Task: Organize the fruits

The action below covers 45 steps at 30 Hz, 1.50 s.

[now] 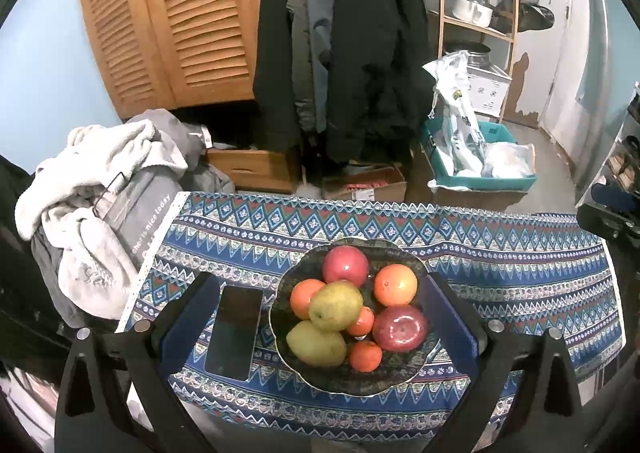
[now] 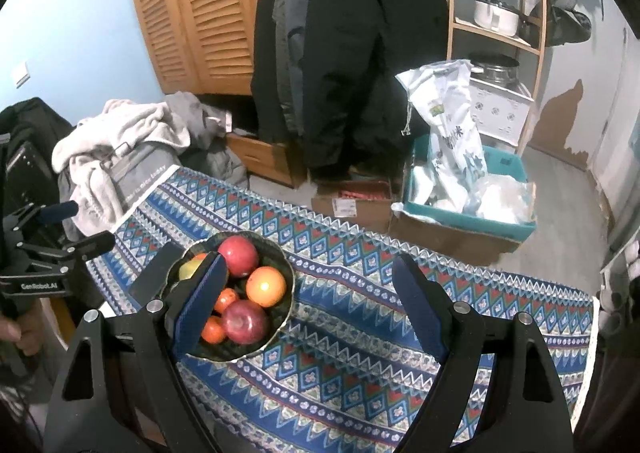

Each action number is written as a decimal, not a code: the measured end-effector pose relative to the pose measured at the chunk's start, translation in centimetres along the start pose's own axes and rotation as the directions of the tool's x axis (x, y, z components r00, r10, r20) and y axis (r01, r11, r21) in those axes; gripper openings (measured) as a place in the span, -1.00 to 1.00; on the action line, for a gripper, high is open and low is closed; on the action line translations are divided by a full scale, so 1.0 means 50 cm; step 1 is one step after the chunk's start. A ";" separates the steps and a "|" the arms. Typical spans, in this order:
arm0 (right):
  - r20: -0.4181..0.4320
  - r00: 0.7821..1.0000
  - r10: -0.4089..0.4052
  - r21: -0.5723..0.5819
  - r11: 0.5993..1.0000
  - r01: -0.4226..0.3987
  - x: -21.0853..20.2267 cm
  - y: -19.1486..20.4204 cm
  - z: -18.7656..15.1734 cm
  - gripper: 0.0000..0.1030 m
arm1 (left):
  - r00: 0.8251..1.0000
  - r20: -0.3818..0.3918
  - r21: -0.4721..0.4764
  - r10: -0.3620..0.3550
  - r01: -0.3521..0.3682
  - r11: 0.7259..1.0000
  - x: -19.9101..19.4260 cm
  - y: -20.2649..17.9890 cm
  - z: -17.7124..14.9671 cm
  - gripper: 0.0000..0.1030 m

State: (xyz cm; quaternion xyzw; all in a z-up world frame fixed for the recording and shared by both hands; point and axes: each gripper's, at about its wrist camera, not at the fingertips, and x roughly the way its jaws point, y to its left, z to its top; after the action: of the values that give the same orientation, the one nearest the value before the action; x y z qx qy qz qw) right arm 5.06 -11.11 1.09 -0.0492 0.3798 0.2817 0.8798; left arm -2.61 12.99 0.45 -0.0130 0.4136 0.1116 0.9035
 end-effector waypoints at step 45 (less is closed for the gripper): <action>-0.006 1.000 0.003 0.000 1.000 -0.003 0.001 -0.004 -0.011 0.63 | 0.999 -0.035 0.046 0.004 -0.002 0.999 0.005 -0.027 -0.005 0.97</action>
State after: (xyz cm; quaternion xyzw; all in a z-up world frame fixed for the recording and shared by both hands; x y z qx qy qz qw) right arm 4.84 -11.40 0.65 -0.0495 0.3824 0.2828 0.8783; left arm -2.35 11.69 -0.03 0.0062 0.4320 0.1032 0.8959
